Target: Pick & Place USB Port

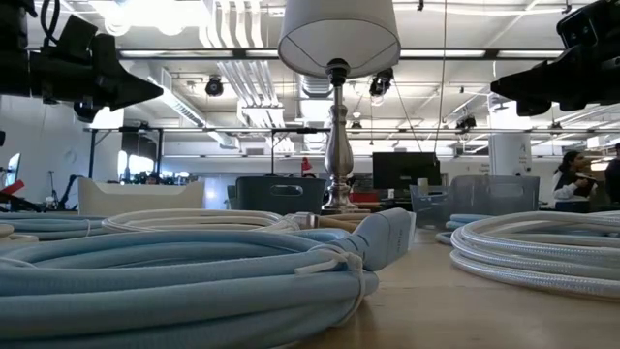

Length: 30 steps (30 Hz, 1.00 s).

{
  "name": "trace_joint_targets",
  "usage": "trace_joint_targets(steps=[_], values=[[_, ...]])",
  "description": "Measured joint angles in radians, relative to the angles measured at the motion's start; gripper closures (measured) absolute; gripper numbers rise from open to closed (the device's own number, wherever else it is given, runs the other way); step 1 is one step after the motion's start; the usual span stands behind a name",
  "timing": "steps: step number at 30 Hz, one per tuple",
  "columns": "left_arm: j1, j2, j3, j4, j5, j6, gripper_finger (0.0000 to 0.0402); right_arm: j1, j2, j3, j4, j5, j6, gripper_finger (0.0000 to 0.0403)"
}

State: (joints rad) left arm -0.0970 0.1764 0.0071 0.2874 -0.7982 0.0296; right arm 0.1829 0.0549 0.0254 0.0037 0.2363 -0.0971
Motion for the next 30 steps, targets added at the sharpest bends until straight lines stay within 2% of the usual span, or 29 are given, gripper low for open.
trace_joint_targets(steps=[11, 15, 17, 20, 23, 25, 28, 30], values=[[0.0, 0.0, 0.003, 0.008, 0.0, 0.003, 0.039, 0.0, 0.0, 0.0, 0.0, 0.0, -0.014, 0.0329], [0.0, 0.0, 0.003, 0.007, 0.0, -0.004, 0.039, -0.001, 0.0, 0.0, 0.013, 0.001, -0.286, 0.0321], [0.0, 0.0, 0.003, 0.007, 0.0, -0.004, 0.039, -0.001, 0.0, 0.0, 0.042, 0.001, -0.327, 0.0319], [0.0, 0.0, 0.003, 0.009, 0.0, -0.004, 0.039, -0.001, 0.0, 0.0, 0.051, 0.001, -0.306, 0.0318], [0.001, 0.0, 0.003, 0.019, -0.006, -0.006, 0.039, 0.0, 0.001, 0.0, 0.053, -0.001, -0.24, 0.0323], [0.001, 0.0, 0.005, 0.02, 0.006, -0.053, 0.039, 0.0, 0.0, 0.0, 0.057, -0.021, -0.08, 0.0327], [0.001, 0.0, 0.005, 0.028, 0.094, -0.111, 0.039, 0.0, 0.0, 0.0, 0.061, -0.035, 0.192, 0.0333], [0.001, 0.0, 0.005, 0.033, 0.153, -0.114, 0.039, 0.0, 0.0, 0.0, 0.063, -0.034, 0.316, 0.0335]])
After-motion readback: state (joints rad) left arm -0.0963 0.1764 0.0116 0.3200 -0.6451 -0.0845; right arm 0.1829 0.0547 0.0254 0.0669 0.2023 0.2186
